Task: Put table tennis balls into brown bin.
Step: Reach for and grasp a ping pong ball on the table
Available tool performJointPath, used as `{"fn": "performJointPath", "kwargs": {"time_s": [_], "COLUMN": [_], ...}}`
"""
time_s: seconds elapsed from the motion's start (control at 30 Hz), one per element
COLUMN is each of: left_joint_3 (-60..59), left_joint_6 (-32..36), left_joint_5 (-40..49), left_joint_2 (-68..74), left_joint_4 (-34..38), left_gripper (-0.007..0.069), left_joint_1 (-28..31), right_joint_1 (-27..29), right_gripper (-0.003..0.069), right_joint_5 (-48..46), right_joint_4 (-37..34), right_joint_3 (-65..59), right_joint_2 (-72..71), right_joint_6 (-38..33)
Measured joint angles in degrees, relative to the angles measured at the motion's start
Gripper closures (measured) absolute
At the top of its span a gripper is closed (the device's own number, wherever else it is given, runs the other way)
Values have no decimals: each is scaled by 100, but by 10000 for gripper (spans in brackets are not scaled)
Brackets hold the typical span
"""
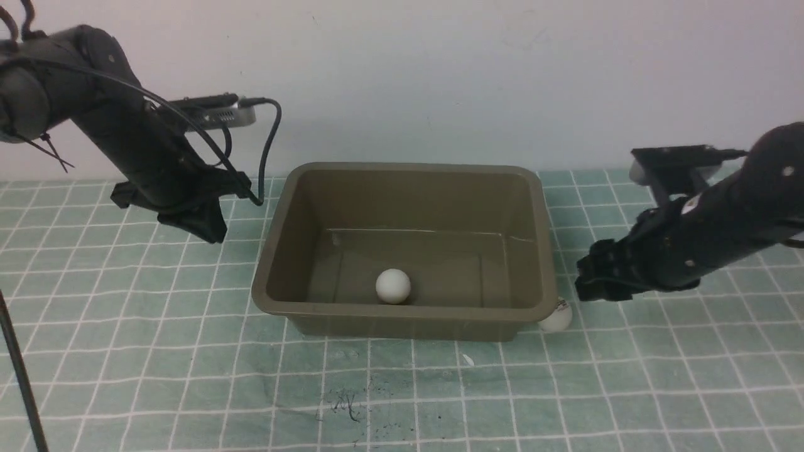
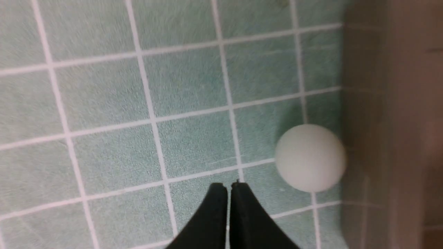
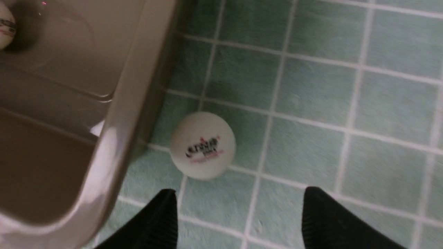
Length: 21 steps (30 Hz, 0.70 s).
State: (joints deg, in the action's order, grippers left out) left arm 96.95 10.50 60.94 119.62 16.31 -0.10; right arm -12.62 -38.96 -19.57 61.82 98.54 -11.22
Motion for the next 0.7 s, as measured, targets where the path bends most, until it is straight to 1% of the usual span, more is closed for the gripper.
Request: {"fn": "performJointPath", "kwargs": {"time_s": [0.13, 0.4, 0.57, 0.67, 0.7], "left_joint_3": [0, 0, 0, 5, 5], "left_joint_6": [0, 165, 181, 183, 183], "left_joint_5": [-5, -9, -23, -23, -23], "left_joint_2": [72, 72, 72, 89, 106], "left_joint_4": [0, 0, 36, 65, 85], "left_gripper": [629, 629, 629, 629, 629], "left_joint_1": [2, 2, 2, 2, 2], "right_joint_1": [-69, -69, -69, -69, -69], "right_gripper": [153, 144, 147, 258, 311], "right_joint_5": [8, 260, 329, 316, 262], "right_joint_4": [-147, -656, -770, -764, -735], "right_joint_3": [242, 375, 380, 380, 385], "right_joint_2": [598, 993, 1228, 1265, 1232], "right_joint_6": [0, -90, -143, -148, -143]}}
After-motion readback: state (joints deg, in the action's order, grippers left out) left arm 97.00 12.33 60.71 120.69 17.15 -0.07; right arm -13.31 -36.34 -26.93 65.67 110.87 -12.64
